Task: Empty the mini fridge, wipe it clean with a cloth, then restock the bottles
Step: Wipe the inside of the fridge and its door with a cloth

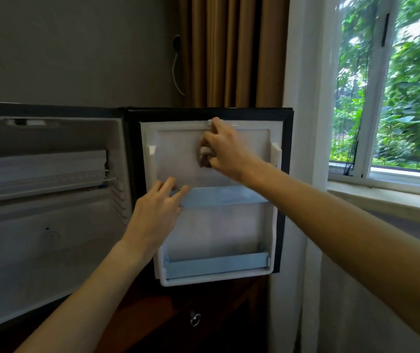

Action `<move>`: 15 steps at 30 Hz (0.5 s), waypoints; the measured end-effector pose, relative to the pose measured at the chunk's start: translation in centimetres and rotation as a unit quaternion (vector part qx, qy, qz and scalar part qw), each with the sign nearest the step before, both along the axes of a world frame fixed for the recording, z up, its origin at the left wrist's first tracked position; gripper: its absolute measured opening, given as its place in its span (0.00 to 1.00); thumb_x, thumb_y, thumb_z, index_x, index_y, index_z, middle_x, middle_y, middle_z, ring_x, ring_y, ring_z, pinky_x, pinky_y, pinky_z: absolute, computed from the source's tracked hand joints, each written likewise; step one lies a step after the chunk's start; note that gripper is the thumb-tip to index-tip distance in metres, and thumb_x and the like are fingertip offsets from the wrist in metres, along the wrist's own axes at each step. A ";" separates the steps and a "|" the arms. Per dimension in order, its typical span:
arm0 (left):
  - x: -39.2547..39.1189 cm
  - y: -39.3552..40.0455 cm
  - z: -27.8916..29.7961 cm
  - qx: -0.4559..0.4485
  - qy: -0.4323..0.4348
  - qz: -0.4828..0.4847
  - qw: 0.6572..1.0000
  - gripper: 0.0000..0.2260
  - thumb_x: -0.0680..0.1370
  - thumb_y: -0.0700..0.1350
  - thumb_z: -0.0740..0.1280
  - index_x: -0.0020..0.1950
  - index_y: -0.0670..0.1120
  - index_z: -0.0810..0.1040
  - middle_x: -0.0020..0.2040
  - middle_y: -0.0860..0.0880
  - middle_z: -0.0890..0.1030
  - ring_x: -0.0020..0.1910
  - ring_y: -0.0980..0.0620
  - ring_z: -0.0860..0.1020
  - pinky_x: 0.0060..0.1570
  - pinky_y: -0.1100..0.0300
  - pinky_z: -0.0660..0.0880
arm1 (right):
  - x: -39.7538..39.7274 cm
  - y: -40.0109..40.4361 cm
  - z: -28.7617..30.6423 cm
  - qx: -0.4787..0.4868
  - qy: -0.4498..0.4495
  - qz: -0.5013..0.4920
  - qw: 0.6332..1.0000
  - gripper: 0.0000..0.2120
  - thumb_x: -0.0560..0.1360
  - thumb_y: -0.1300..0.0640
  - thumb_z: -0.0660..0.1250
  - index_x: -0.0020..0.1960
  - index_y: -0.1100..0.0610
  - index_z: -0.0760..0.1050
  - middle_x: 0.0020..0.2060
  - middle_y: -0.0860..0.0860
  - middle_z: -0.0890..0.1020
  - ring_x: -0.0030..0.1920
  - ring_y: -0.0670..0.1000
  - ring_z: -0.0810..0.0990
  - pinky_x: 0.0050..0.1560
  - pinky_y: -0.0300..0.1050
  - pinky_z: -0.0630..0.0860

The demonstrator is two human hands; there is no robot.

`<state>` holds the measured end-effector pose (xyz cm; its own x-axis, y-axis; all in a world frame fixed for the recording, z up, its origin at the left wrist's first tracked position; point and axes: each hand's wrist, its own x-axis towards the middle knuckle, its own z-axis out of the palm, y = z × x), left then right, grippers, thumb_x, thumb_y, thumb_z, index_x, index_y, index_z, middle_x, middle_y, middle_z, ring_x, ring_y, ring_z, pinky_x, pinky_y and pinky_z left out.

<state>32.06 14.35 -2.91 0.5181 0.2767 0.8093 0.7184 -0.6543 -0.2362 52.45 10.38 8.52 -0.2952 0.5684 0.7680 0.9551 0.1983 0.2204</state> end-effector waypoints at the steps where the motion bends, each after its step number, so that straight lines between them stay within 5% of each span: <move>1: 0.0 0.0 0.1 -0.001 0.000 -0.004 1.000 0.24 0.69 0.42 0.79 0.65 0.46 0.79 0.54 0.45 0.76 0.46 0.43 0.77 0.33 0.52 0.78 | 1.7 -0.8 -0.1 -0.002 0.002 -0.016 1.000 0.13 0.73 0.57 0.71 0.56 0.60 0.77 0.59 0.57 0.71 0.53 0.54 0.73 0.51 0.49 0.77; 8: 0.1 0.2 0.0 -0.001 -0.014 -0.013 1.000 0.24 0.70 0.42 0.78 0.65 0.48 0.80 0.52 0.47 0.76 0.46 0.45 0.76 0.36 0.51 0.79 | 7.3 -3.6 -0.7 -0.001 0.023 -0.092 0.996 0.13 0.75 0.54 0.71 0.58 0.58 0.79 0.56 0.54 0.73 0.52 0.52 0.74 0.52 0.49 0.80; 15: 0.6 -0.1 -0.7 -0.010 -0.026 0.006 1.000 0.24 0.72 0.42 0.77 0.66 0.47 0.78 0.55 0.44 0.76 0.48 0.45 0.77 0.33 0.55 0.77 | 0.9 -0.5 -0.4 0.019 0.001 -0.025 1.000 0.13 0.75 0.54 0.71 0.58 0.57 0.78 0.59 0.54 0.71 0.54 0.53 0.72 0.53 0.47 0.76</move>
